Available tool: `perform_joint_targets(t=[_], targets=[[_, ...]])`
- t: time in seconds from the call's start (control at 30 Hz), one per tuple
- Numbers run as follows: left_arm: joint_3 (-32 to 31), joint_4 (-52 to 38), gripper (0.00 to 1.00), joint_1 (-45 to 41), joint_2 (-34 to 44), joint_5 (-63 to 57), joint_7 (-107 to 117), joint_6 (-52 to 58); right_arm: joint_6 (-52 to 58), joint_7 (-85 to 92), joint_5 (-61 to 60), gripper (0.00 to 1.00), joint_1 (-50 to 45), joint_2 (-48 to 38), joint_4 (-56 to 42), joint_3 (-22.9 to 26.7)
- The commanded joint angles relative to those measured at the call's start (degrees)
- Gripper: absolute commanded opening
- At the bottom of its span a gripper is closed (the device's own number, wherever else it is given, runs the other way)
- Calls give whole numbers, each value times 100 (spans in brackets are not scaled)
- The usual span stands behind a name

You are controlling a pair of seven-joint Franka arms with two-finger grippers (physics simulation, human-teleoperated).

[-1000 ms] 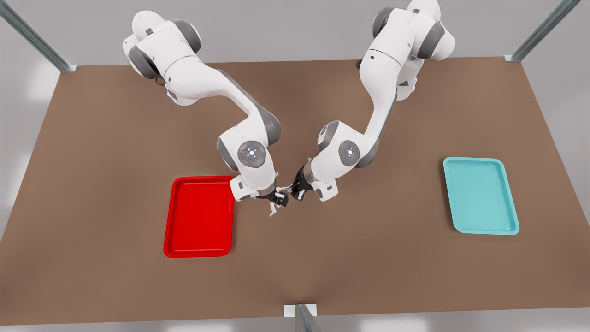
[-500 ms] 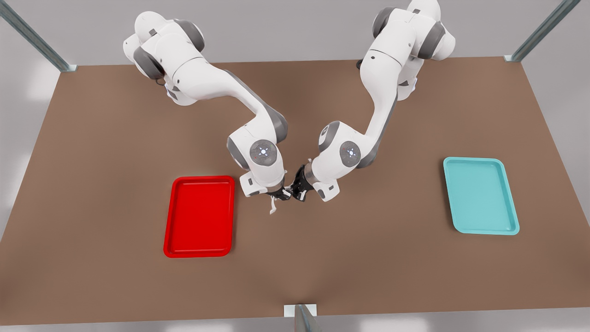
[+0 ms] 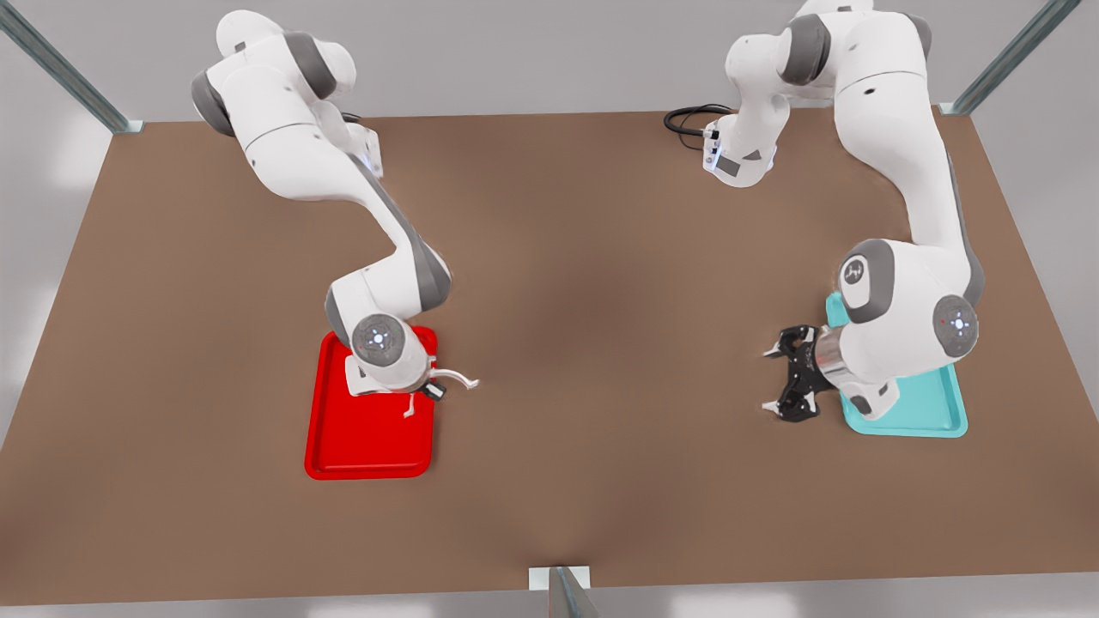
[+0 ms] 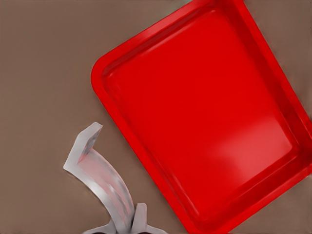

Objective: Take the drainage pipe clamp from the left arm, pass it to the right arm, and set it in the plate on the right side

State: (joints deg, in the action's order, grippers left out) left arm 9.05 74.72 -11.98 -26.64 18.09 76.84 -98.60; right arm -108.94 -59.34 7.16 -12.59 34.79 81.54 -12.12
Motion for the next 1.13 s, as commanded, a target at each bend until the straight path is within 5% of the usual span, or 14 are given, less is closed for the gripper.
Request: perform_joint_targets(t=[0.0, 0.1, 0.47, 0.53, 0.67, 0.83, 0.87, 0.97, 1.1], targets=[[176, -89, 100, 232, 369, -1035, -7068, 1202, -30, 1795, 22, 21, 494, -60, 240, -256], [-378, 342, 100, 557, 1407, -1492, -7675, 1212, -435, 2717, 31, 21, 1293, -69, 916, -519], [-457, -212, 100, 399, 572, -1642, -8291, 948, -1490, 3421, 321, 21, 2033, 336, 1585, -731], [-448, -212, 100, 337, 537, -1642, -8308, 675, -1490, 3421, 417, 72, 2033, 353, 1585, -730], [-448, -212, 100, 337, 493, -1624, -8317, 711, -1419, 3429, 488, 100, 2033, 29, 1558, -774], [-448, -212, 100, 337, 493, -1615, -8308, 728, 47, 5151, 233, 100, 2340, -2748, 1189, -950], [-448, -203, 100, 337, 493, -1615, -8299, 737, 1006, 5556, 31, 100, 2340, -2618, 241, -661], [-448, -212, 100, 328, 493, -1615, -8299, 763, 1789, 5688, -268, 100, 1638, -2643, -69, 429], [-457, -212, 100, 276, 493, -1615, -8299, 746, 1631, 5750, -303, 100, 1470, -2336, -94, 535]])
